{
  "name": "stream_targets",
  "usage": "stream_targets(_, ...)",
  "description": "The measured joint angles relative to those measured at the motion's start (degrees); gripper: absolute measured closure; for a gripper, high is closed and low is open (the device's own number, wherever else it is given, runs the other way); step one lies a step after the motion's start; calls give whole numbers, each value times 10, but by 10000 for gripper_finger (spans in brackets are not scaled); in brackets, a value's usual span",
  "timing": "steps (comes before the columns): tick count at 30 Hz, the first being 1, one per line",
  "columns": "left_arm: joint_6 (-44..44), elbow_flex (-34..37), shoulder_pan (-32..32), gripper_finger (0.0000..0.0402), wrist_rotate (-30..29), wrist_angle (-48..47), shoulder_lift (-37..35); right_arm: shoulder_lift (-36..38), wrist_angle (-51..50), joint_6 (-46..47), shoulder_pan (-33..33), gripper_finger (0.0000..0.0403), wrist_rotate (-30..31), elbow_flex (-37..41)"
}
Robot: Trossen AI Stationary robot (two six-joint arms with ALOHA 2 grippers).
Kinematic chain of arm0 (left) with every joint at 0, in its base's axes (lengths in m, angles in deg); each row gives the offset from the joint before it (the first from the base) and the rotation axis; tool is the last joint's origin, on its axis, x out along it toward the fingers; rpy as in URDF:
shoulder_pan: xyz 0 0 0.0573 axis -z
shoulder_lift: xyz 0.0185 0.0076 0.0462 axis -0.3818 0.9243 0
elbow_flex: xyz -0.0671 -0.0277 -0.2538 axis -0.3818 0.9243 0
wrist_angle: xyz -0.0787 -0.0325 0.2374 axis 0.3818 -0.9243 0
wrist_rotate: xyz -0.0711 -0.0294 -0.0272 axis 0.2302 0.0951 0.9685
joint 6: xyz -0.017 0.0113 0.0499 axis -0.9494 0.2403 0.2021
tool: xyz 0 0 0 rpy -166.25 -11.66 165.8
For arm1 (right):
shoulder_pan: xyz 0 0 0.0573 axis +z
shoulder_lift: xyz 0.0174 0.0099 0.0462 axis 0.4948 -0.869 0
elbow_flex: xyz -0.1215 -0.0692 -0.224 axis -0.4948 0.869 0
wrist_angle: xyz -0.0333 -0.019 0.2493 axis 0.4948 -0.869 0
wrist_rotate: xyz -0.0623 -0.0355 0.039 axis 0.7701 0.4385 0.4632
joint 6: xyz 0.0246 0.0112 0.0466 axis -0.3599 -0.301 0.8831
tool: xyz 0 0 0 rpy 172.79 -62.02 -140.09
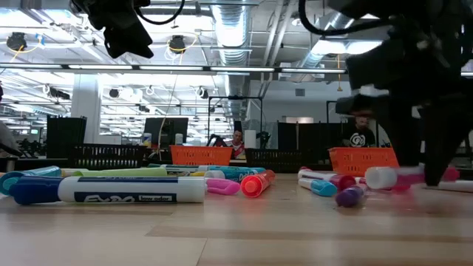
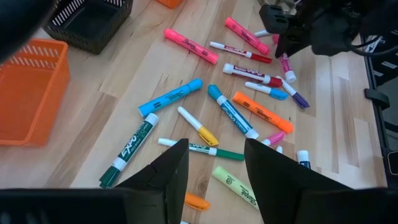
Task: Pick & Place Markers
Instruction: Put the large pink marker pen into the left black bin
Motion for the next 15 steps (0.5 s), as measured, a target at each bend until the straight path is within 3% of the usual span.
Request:
stream_targets(8,0,0,0,247,0,4,0,0,-95,-14,0,340,-10,-68)
stream_targets(15,0,0,0,247,11,8,0,1,-106,-20,-23,340,-15,-139)
